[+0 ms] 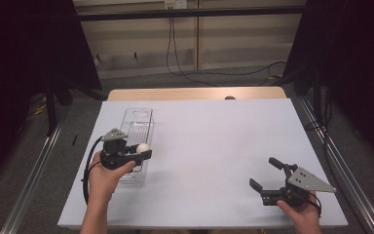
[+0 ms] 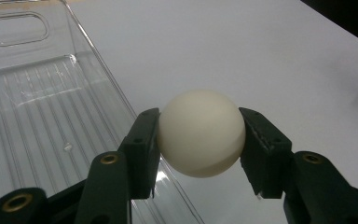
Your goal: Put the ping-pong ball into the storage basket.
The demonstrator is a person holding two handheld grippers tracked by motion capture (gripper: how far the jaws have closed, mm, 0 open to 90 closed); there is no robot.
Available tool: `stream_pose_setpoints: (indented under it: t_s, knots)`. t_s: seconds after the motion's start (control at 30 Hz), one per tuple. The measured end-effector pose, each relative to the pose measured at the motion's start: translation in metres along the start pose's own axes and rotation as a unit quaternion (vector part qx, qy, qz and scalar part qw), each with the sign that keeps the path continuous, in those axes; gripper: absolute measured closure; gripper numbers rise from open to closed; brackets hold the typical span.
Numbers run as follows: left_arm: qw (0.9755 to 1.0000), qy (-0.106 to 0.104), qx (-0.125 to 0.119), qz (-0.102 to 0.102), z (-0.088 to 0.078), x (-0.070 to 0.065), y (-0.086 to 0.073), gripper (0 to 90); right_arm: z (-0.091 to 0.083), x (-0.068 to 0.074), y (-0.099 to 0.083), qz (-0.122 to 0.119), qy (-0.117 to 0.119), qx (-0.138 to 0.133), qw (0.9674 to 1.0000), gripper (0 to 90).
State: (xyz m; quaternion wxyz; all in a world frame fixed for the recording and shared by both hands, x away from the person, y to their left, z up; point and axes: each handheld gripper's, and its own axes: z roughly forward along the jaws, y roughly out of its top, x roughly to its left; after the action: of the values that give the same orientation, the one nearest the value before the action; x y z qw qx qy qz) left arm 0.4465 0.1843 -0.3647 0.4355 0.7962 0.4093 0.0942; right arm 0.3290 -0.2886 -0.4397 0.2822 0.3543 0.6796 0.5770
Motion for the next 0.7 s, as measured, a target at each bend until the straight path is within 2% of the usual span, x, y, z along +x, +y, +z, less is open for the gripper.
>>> stream_pose_setpoints:
  t_s: [0.43, 0.5, 0.53, 0.7]
  knots:
    - [0.9999, 0.007, -0.004, -0.006, -0.0009, 0.0029, -0.0007, 51.2, -0.0005, 0.0001, 0.0001, -0.001, 0.002, 0.002, 1.0000, 2.5]
    - [1.0000, 0.005, -0.001, -0.003, -0.0011, 0.0039, -0.0009, 51.2, -0.0005, 0.0005, 0.0003, 0.002, 0.001, 0.001, 1.0000, 2.5]
    - [1.0000, 0.006, 0.001, -0.001, -0.0013, 0.0044, -0.0009, 51.2, -0.0005, -0.0001, 0.0000, -0.004, 0.002, 0.001, 1.0000, 2.5]
    - [0.9999, 0.010, -0.006, -0.007, -0.0021, 0.0052, -0.0012, 51.1, -0.0007, 0.0000, 0.0001, -0.001, 0.002, 0.002, 1.0000, 2.5]
